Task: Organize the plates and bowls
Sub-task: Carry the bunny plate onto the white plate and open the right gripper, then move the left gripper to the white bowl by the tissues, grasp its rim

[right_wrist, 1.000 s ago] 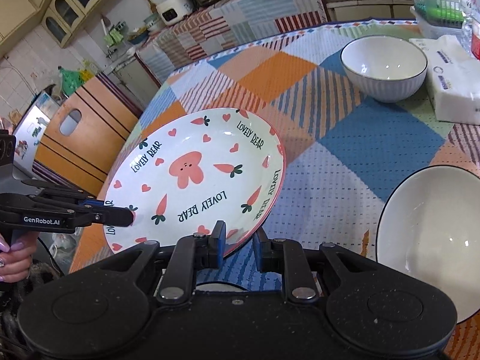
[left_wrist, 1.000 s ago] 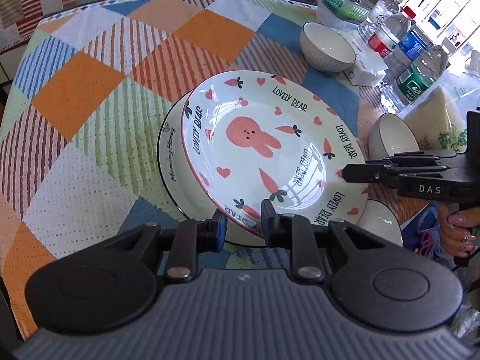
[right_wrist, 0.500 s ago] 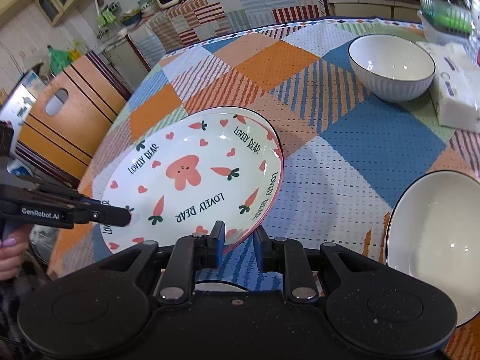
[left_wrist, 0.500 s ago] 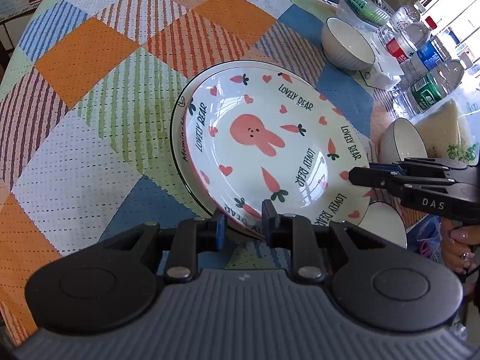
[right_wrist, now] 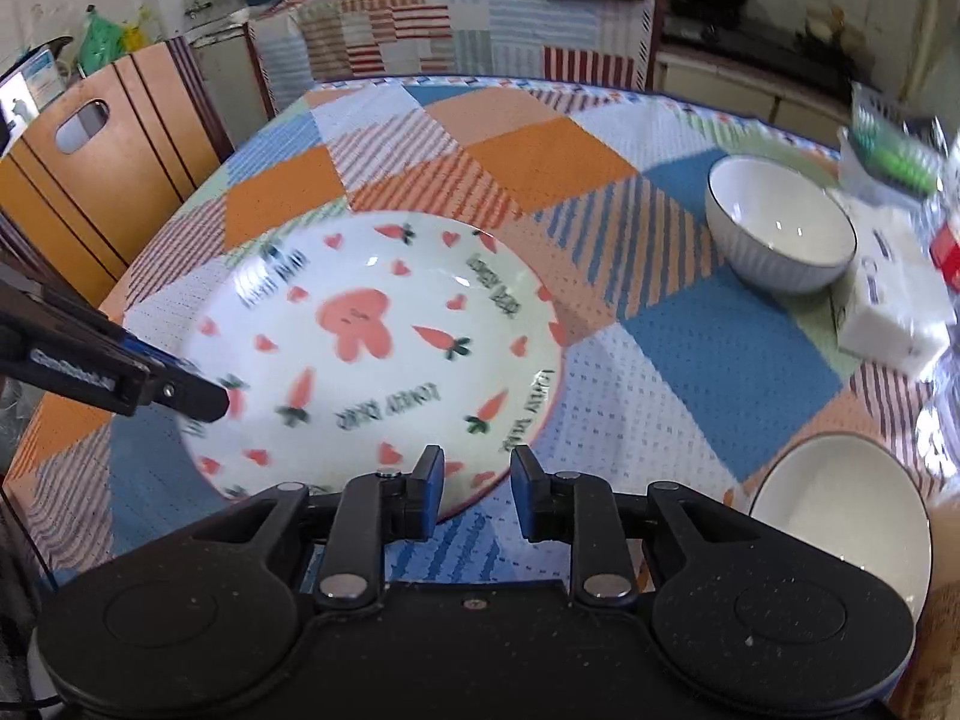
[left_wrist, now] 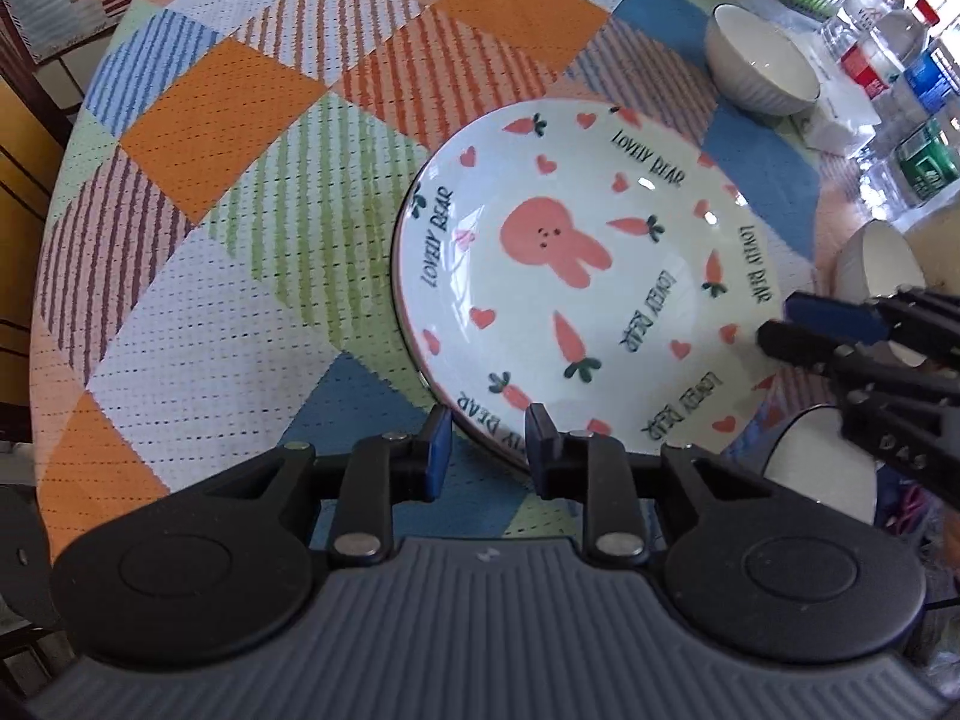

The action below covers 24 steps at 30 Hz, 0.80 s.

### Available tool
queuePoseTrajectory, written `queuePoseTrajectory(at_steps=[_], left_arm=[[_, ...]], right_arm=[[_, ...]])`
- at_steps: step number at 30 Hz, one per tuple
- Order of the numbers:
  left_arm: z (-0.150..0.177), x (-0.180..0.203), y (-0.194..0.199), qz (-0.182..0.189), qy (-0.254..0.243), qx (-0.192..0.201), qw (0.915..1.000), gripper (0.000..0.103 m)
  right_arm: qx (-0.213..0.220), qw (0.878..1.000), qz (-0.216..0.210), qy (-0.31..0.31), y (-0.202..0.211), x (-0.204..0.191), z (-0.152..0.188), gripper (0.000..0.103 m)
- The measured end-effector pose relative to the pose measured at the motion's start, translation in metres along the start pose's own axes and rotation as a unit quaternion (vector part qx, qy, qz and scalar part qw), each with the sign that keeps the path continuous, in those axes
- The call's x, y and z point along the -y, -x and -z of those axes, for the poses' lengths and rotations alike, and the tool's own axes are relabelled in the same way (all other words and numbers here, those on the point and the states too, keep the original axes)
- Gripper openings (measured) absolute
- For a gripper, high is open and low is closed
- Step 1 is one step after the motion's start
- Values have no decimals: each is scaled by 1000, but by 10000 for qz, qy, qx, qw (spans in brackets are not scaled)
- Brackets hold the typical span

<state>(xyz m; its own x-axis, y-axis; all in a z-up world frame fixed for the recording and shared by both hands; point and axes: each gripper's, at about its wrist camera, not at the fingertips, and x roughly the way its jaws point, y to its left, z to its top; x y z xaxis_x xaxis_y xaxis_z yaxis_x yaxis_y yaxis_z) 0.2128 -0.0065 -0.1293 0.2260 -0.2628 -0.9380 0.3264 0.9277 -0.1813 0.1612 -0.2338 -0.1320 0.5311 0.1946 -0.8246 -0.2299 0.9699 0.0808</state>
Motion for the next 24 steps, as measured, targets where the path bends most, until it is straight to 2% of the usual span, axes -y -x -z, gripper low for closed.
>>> queuePoseTrajectory(at_steps=[4, 10, 15, 19, 24], left_arm=[[3, 1, 10, 96, 41, 109, 9999, 24], [4, 13, 42, 118, 36, 326, 9994, 25], [0, 35, 79, 203, -263, 605, 9976, 28], [-7, 54, 99, 182, -610, 716, 9954, 37], [-19, 73, 111, 120, -822, 852, 9929, 48]], right_arm=[[200, 9997, 28, -143, 17, 3, -2, 29], [663, 9975, 186, -169, 65, 8, -8, 29], [923, 9949, 379, -146, 106, 12, -21, 34], [1064, 9932, 432, -166, 127, 16, -22, 40], [940, 9941, 542, -6, 135, 16, -21, 51]])
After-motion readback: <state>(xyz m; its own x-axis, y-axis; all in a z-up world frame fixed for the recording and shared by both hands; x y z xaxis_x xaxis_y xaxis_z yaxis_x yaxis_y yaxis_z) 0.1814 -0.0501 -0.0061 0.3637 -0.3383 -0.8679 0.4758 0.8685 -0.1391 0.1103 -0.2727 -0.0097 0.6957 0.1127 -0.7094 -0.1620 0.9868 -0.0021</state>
